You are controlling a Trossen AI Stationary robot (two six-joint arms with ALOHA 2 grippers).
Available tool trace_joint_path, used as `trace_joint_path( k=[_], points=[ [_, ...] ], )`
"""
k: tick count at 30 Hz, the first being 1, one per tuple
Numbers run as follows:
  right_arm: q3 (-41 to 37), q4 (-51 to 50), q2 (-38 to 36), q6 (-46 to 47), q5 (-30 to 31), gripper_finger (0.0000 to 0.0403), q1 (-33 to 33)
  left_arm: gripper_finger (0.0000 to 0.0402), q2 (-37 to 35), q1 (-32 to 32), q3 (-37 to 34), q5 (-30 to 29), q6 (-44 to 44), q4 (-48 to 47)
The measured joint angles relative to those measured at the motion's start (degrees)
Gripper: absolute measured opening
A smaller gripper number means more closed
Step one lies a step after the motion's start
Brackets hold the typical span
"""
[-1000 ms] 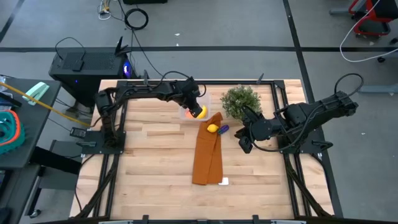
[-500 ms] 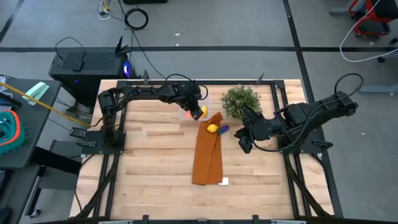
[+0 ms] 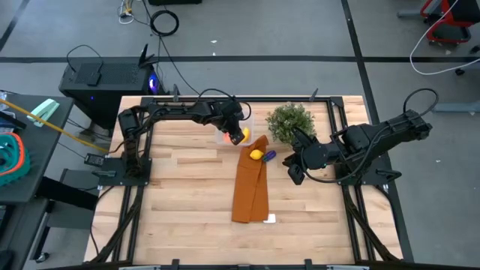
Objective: Pick and placing Produce into tupperware
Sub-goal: Put the pink peach into the transparent bin
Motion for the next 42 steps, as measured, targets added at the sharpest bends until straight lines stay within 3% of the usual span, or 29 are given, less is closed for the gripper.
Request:
trace_joint_path(
  k=[9,17,21,42],
  points=[
    [0.0,0.0,0.0,-0.02,0.0,0.0083,0.0,0.0157,1.28,1.26,7.18,-0.01,5.13,-9.69],
    [0.0,0.12,0.01,0.17,-0.02,0.0083,0.0,0.0153,9.64,0.84,19.87,-2.87,13.19,-25.9],
    [0.0,0.13,0.01,0.13,-0.02,0.0083,0.0,0.0157,12.18,0.43,23.1,-3.93,15.79,-29.01],
    [0.0,0.2,0.02,0.04,0.0,0.0083,0.0,0.0152,14.95,-0.05,23.1,-4.87,19.03,-28.68]
  ],
)
